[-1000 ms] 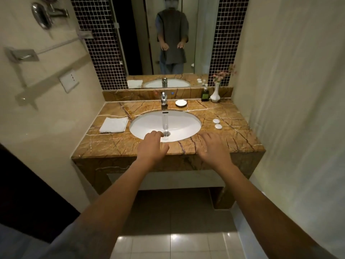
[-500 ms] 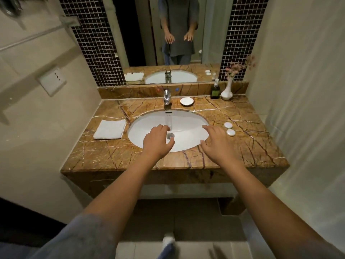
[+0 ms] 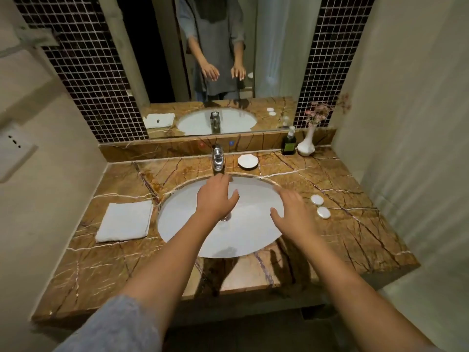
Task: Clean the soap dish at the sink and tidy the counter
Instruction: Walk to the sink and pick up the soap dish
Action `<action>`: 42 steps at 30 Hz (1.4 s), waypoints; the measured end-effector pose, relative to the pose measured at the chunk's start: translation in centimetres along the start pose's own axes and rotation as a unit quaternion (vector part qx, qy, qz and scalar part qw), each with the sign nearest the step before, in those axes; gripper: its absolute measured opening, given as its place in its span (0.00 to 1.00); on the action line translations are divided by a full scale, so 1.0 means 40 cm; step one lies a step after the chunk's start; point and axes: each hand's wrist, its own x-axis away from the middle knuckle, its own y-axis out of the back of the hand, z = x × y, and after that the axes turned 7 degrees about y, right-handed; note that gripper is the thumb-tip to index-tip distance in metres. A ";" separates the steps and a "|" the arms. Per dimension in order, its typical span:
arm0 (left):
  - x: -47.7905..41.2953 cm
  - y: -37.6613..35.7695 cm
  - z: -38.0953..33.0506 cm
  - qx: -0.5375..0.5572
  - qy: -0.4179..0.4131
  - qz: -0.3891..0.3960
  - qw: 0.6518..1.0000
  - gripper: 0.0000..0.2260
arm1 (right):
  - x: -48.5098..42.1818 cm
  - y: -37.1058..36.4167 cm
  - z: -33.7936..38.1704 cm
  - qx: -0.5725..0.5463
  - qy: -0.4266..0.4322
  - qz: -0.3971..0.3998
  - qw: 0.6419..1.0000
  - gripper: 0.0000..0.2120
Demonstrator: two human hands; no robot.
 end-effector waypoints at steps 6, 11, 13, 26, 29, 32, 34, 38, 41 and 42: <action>-0.114 -0.060 0.007 0.009 -0.023 0.029 0.999 0.18 | -0.104 -0.027 -0.030 0.016 -0.014 -0.020 1.000 0.26; -0.217 -0.107 0.006 0.008 -0.019 0.037 0.999 0.17 | -0.219 -0.048 -0.070 0.016 -0.002 -0.004 1.000 0.26; -0.257 -0.129 0.001 0.006 -0.019 0.043 0.999 0.18 | -0.269 -0.057 -0.087 0.015 0.005 -0.005 1.000 0.27; -0.500 -0.252 -0.067 0.018 0.052 0.062 0.997 0.18 | -0.532 -0.133 -0.243 -0.011 0.049 0.056 0.997 0.30; -0.529 -0.287 -0.065 0.011 0.062 0.072 0.995 0.17 | -0.567 -0.160 -0.271 -0.016 0.050 0.076 0.996 0.29; -0.547 -0.317 -0.056 -0.002 0.067 0.102 0.993 0.16 | -0.584 -0.199 -0.291 -0.020 0.044 0.083 0.995 0.27; -0.562 -0.337 -0.046 -0.013 0.068 0.120 0.990 0.15 | -0.598 -0.226 -0.304 -0.006 0.042 0.085 0.995 0.26; -0.588 -0.382 -0.015 -0.004 0.072 0.143 0.987 0.15 | -0.634 -0.273 -0.323 0.002 0.020 0.085 0.996 0.22; -0.615 -0.419 0.015 0.018 0.079 0.152 0.985 0.16 | -0.673 -0.305 -0.329 -0.008 -0.004 0.095 0.995 0.21; -0.626 -0.430 0.023 0.029 0.087 0.152 0.984 0.16 | -0.688 -0.313 -0.331 -0.016 -0.015 0.097 0.995 0.21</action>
